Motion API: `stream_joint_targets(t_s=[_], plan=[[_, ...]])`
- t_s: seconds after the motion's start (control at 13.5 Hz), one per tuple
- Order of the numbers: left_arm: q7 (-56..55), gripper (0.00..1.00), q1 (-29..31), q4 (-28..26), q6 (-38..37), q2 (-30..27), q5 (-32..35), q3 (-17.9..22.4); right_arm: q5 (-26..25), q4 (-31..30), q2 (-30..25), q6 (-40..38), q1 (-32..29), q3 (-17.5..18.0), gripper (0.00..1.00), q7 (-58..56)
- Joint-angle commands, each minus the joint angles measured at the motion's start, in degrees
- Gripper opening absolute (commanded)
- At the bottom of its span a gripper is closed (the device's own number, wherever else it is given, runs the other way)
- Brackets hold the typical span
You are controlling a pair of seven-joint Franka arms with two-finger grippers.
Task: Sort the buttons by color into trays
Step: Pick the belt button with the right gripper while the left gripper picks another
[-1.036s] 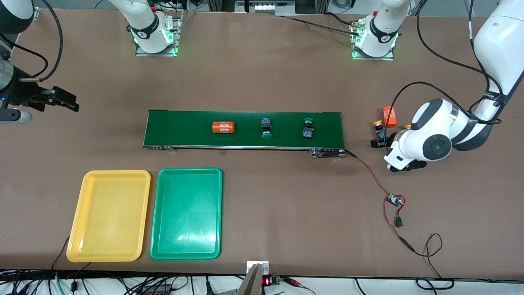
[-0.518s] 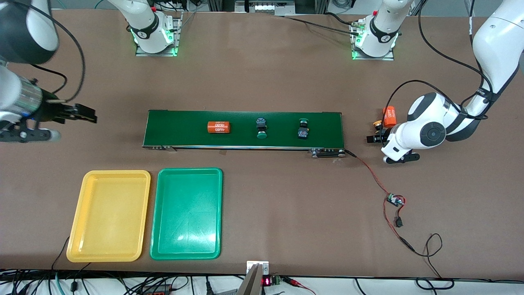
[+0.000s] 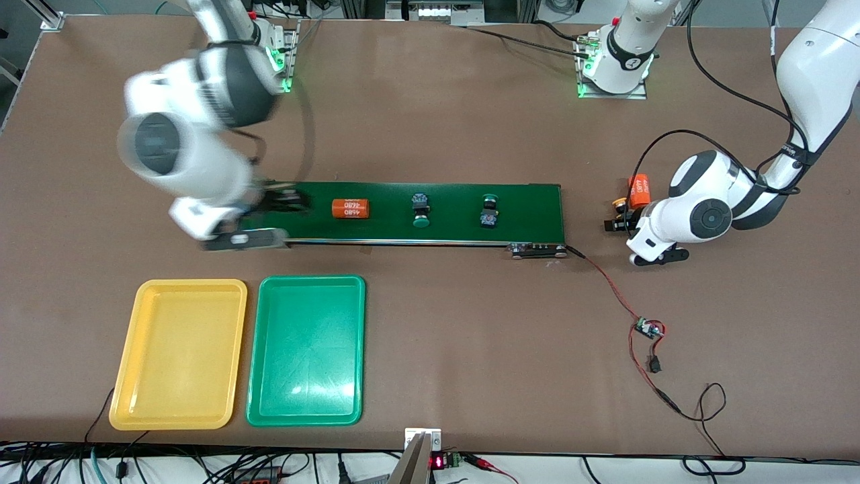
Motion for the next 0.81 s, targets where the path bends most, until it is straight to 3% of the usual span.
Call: stream_joint_targets(t_s=[0.0, 0.22, 0.44, 0.74], plan=[[-0.3, 0.60, 0.4, -1.3, 1.1, -0.4, 1.0, 0.2, 1.0, 0.7, 3.8, 6.4, 7.4, -0.8, 1.00, 7.0], [-0.3, 0.50, 0.2, -1.7, 3.0, 0.0, 1.0, 1.5, 2.1, 0.8, 7.9, 14.5, 12.9, -0.8, 1.00, 11.4], [-0.4, 0.26, 0.0, -1.2, 1.2, -0.7, 1.0, 0.4, 1.5, 0.8, 9.9, 16.2, 15.7, -0.8, 1.00, 13.0], [-3.9, 0.26, -0.9, 3.6, -6.6, -1.0, 0.6, -8.3, 1.3, 0.3, 12.7, 15.5, 16.9, -0.8, 1.00, 12.9]])
